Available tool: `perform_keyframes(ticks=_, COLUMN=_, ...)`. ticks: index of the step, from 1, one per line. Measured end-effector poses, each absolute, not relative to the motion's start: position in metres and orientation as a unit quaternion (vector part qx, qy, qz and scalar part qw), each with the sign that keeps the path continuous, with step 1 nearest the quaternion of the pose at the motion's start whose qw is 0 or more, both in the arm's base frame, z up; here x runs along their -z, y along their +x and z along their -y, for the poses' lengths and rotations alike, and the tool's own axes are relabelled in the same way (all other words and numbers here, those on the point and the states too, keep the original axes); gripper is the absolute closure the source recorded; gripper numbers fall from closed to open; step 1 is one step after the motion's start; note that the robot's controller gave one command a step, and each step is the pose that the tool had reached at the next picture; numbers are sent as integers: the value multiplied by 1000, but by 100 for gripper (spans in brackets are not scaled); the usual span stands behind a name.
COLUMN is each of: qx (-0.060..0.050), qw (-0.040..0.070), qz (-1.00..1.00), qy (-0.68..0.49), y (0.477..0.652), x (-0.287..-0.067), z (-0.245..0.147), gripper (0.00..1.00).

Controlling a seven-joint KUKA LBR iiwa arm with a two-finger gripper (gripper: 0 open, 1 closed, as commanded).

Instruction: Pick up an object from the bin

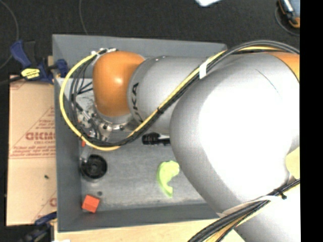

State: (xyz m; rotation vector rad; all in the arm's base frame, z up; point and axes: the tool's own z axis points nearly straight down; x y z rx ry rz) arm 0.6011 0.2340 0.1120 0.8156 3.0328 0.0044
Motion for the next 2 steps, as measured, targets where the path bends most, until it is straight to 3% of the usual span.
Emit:
perform_keyframes(ticks=1, qx=-4, qw=8, qz=-978, qy=209, y=631, x=-70, z=-232, gripper=0)
perform_keyframes(ticks=2, qx=-1, qw=-1, qz=-932, qy=362, y=612, x=-70, z=-235, gripper=100)
